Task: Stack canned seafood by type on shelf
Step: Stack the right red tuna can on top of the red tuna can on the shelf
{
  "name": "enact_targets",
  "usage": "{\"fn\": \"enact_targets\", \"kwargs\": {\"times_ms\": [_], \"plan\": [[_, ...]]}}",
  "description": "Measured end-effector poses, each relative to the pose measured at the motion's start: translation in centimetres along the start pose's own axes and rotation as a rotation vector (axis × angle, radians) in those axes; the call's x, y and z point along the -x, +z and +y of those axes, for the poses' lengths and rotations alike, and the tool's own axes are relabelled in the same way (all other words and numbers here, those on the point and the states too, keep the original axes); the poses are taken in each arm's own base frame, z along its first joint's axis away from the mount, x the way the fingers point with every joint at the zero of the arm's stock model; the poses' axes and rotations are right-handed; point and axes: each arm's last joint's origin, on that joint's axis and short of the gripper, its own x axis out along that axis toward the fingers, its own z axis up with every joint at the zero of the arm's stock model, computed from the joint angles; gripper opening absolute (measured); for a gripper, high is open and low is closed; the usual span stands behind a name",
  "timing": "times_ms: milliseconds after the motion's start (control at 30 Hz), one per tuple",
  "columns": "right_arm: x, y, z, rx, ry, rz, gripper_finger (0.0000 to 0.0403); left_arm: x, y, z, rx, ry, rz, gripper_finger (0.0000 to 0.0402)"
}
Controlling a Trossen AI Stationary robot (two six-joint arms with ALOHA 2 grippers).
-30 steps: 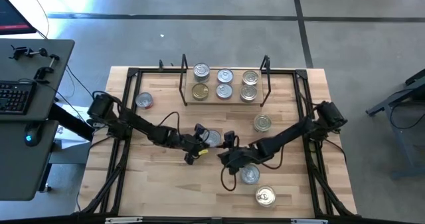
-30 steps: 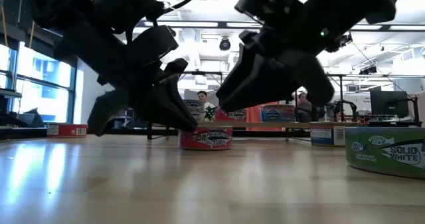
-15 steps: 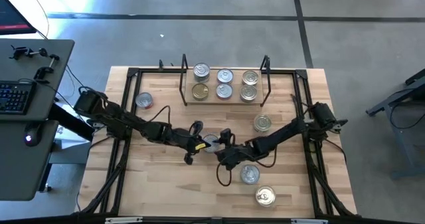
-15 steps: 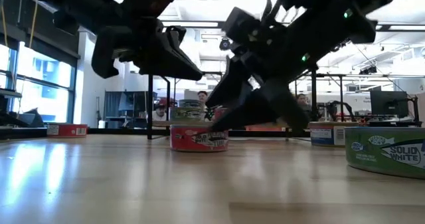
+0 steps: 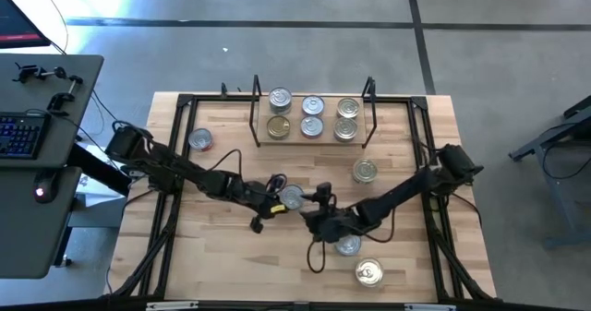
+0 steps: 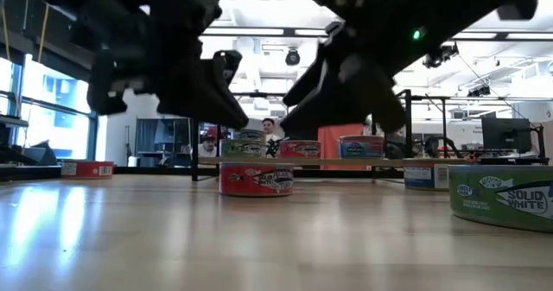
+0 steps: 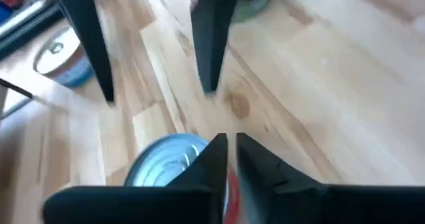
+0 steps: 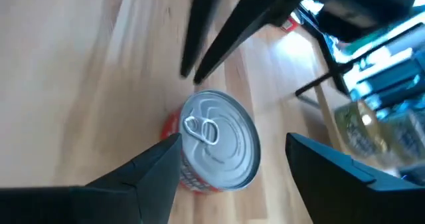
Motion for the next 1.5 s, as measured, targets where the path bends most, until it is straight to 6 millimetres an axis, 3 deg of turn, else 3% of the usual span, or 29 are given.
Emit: {"fn": "enact_targets", "kwargs": {"times_ms": [200, 333, 433, 633, 833, 1067, 1233, 1500], "plan": [[1.4, 0.4, 0.2, -0.156, 0.024, -0.009, 0.0261, -1.7, -1.7, -0.3, -0.008, 0.021, 0.084, 0.0091], [1.7, 0.3, 0.5, -0.169, 0.033, 0.0, 0.0261, -2.4, -2.4, -0.5, -0.068, 0.064, 0.148, 0.0108], [1.7, 0.2, 0.6, -0.153, 0.037, 0.005, 0.0261, -2.6, -2.7, -0.6, -0.1, 0.077, 0.167, 0.0094], [1.7, 0.2, 0.6, -0.124, 0.062, 0.006, 0.0261, -2.7, -2.8, -0.6, -0.09, 0.075, 0.172, 0.001], [2.1, 0.4, 0.5, -0.086, 0.069, -0.003, 0.0261, -2.7, -2.4, -0.5, -0.023, 0.084, 0.12, 0.0002], [2.1, -0.3, 0.7, 0.127, 0.119, 0.043, 0.0261, -1.9, -1.6, 0.4, 0.092, 0.041, 0.032, 0.0001], [0.5, -1.1, 0.8, 0.082, 0.077, 0.076, 0.0261, -1.3, -1.0, 0.9, 0.133, 0.025, -0.006, 0.0], [-1.5, -1.3, 0.9, 0.152, 0.03, 0.034, 0.0261, 0.0, 0.1, 1.4, 0.156, 0.011, -0.077, 0.0]]}}
